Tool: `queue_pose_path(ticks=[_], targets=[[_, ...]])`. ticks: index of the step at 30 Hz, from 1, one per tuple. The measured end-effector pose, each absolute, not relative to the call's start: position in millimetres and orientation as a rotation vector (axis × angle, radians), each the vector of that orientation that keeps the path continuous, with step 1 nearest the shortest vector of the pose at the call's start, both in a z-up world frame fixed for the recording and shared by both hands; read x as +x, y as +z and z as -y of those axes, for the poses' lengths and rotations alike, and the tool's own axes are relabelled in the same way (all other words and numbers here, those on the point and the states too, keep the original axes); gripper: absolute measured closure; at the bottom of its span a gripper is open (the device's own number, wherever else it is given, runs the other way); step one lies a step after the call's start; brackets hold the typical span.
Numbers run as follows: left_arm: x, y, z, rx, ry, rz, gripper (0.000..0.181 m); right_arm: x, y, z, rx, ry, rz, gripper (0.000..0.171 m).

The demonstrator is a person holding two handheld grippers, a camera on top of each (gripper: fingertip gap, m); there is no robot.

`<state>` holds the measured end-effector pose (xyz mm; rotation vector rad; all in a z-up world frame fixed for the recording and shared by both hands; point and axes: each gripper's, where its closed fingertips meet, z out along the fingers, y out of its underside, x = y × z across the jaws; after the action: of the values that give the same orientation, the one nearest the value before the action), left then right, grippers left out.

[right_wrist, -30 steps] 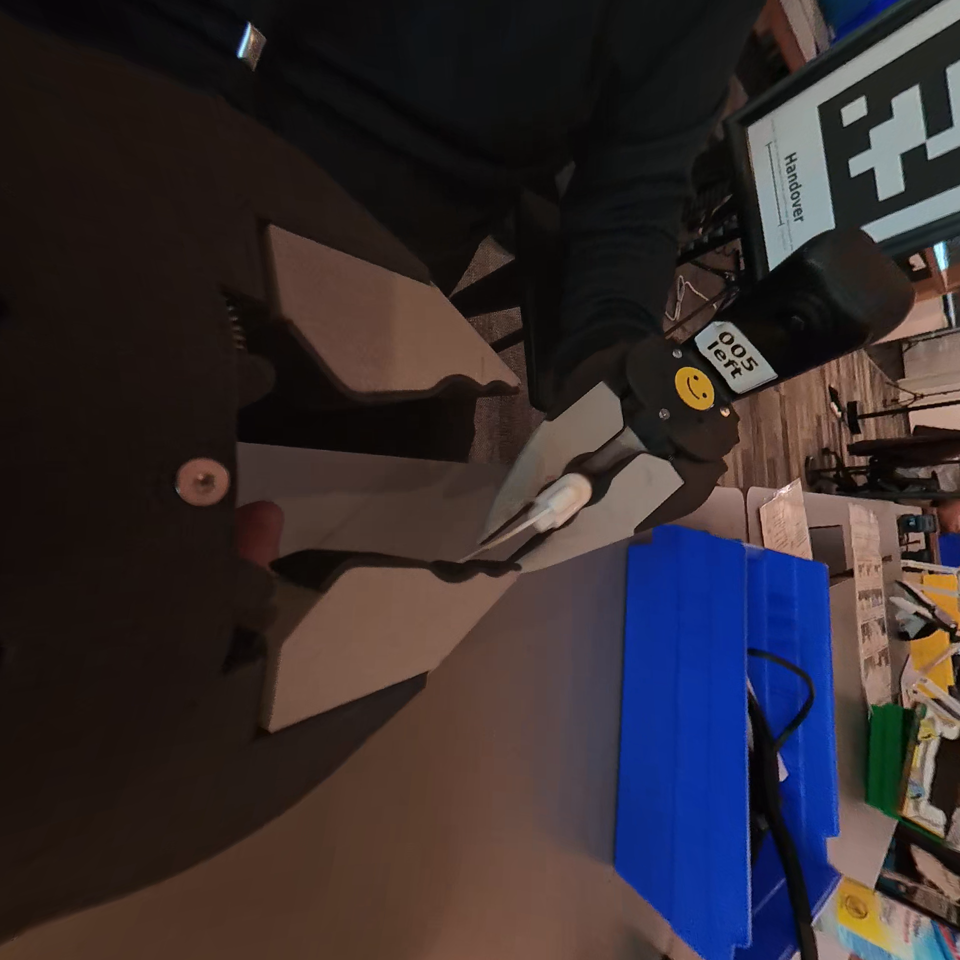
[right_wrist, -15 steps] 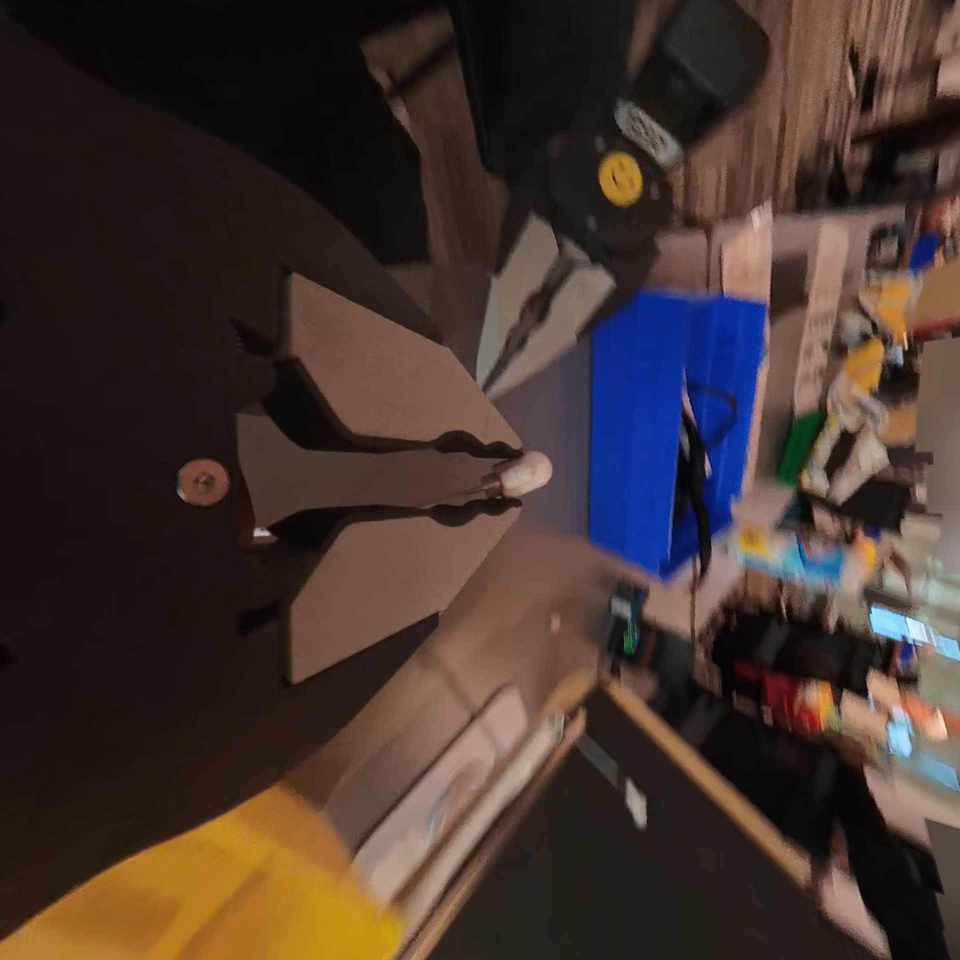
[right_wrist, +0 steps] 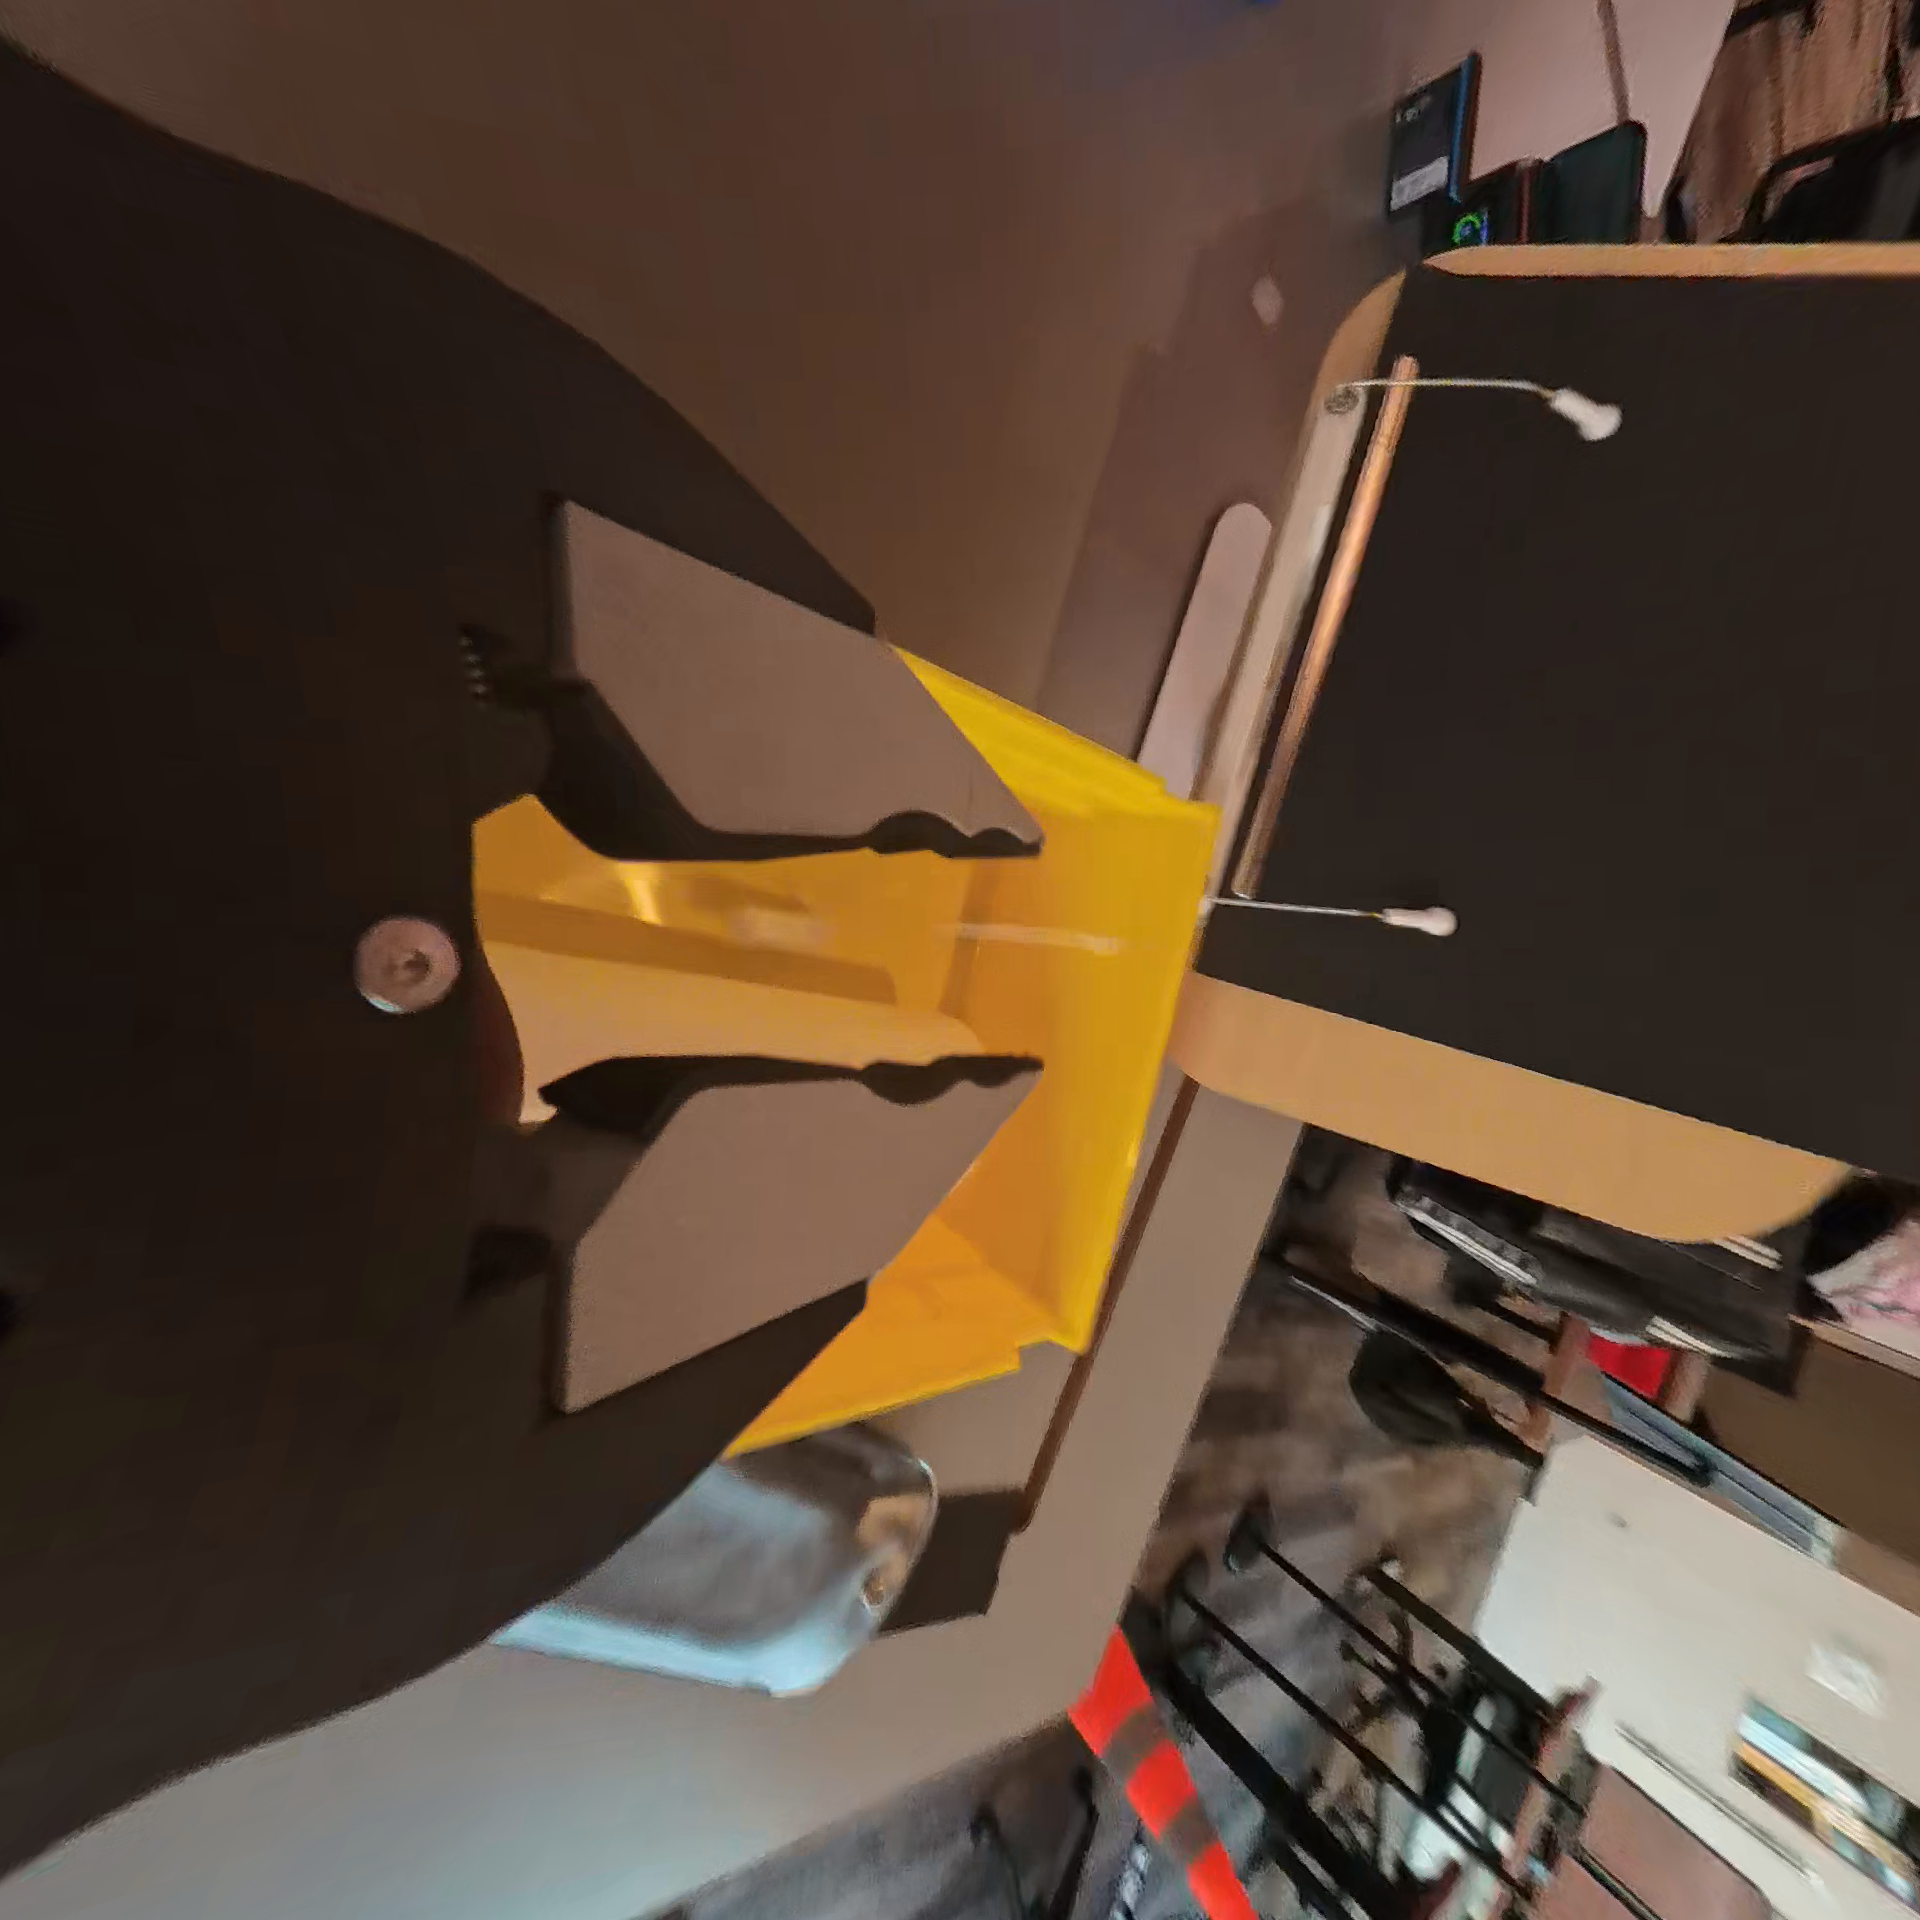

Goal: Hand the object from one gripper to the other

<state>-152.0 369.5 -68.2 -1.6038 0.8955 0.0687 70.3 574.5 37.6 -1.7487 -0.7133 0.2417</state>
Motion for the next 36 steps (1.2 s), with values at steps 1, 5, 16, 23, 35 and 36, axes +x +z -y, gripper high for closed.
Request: queue_pose_path(ticks=[1,5,16,23,35,36], targets=[[-153,-69,-369,-1.617,0.062,-0.893,0.181,66,28,-573,-1.790,0.279,0.729,0.130],[-153,-69,-365,-1.635,0.036,-0.877,0.180,40,19,-544,-1.756,0.405,0.814,0.124],[-264,29,-350,-1.784,0.111,-0.589,0.171,13,1,-437,-1.713,0.501,1.235,0.124],[-440,0,-415,-2.259,0.448,-0.387,0.145,24,5,-415,-1.668,0.589,1.251,0.126],[-487,-70,-459,-2.483,0.238,-0.252,0.158,36,11,-413,-1.657,0.600,1.261,0.125],[-485,-61,-460,-2.452,0.225,-0.255,0.159,37,10,-414,-1.658,0.606,1.260,0.126]])
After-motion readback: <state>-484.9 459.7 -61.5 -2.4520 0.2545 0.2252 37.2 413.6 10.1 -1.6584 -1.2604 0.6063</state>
